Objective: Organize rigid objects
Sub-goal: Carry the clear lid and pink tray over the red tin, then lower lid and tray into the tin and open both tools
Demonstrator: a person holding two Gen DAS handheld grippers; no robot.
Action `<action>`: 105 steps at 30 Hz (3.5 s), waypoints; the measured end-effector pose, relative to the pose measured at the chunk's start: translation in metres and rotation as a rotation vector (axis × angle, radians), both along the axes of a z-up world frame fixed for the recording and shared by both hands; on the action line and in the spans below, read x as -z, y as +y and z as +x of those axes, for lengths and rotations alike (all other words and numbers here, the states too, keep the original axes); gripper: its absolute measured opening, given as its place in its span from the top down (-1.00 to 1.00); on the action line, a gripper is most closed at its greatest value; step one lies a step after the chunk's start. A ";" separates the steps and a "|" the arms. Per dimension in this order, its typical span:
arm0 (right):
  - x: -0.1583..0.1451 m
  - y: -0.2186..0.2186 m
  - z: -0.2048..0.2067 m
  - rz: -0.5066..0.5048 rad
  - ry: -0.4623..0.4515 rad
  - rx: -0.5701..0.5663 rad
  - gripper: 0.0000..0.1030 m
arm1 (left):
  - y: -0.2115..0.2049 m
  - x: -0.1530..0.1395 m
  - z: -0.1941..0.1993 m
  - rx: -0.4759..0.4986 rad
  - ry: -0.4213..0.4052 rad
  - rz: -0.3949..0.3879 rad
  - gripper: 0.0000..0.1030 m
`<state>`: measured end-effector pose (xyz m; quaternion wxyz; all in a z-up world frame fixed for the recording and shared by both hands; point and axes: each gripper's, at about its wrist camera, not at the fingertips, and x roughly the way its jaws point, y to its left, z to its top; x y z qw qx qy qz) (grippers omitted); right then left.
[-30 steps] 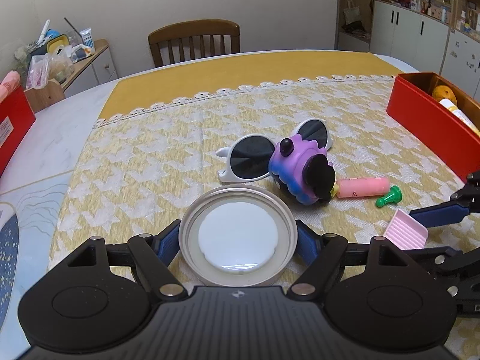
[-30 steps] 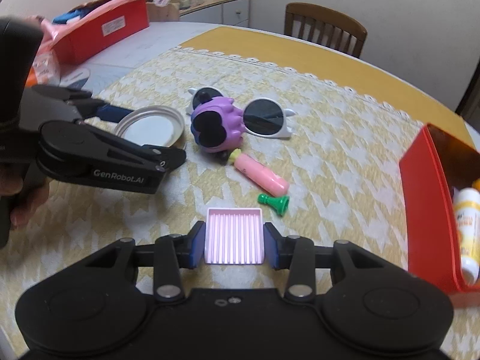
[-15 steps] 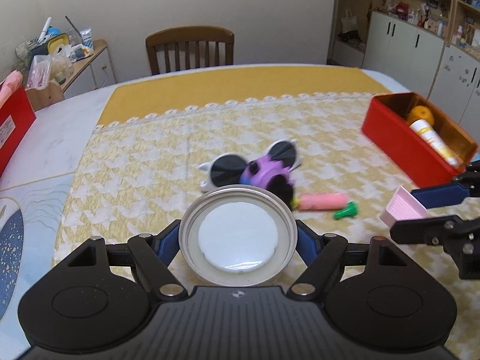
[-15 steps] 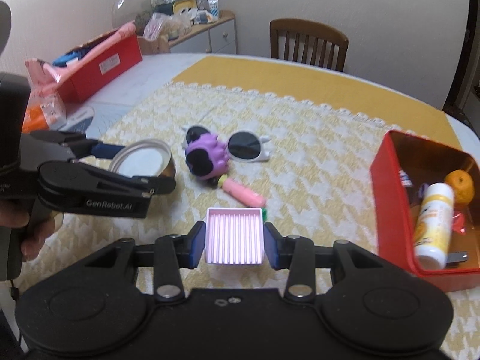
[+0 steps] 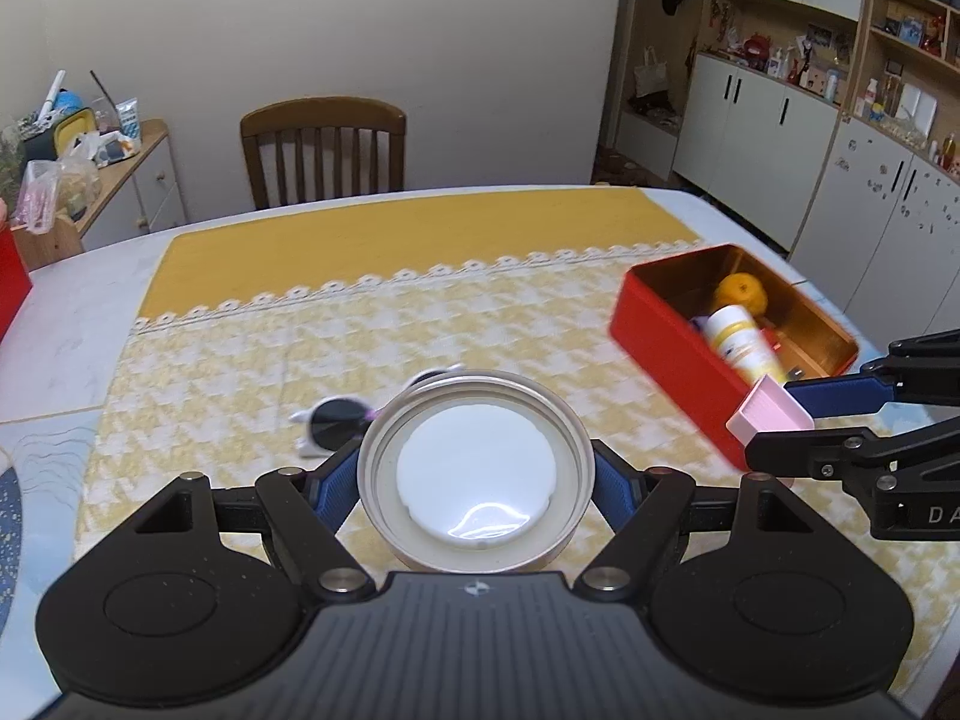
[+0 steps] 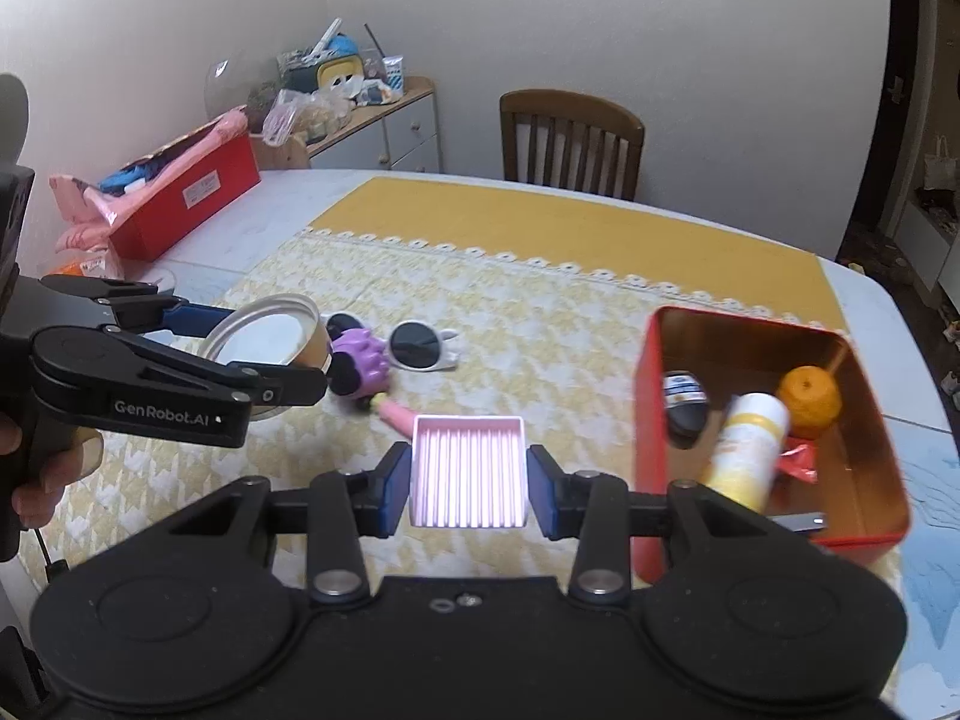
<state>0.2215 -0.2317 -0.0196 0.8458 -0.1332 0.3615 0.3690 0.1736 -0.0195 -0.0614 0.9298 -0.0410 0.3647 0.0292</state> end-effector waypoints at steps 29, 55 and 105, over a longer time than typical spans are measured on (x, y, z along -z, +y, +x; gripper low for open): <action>-0.006 -0.127 0.077 0.017 -0.040 0.079 0.23 | -0.151 -0.020 0.107 0.146 0.000 0.020 -0.50; 0.047 -0.124 0.142 -0.089 0.029 0.018 0.23 | -0.178 0.034 0.233 0.136 0.168 0.049 -0.51; 0.038 -0.135 0.146 -0.049 0.073 0.078 -0.39 | -0.161 0.029 0.220 0.071 0.144 -0.131 -0.52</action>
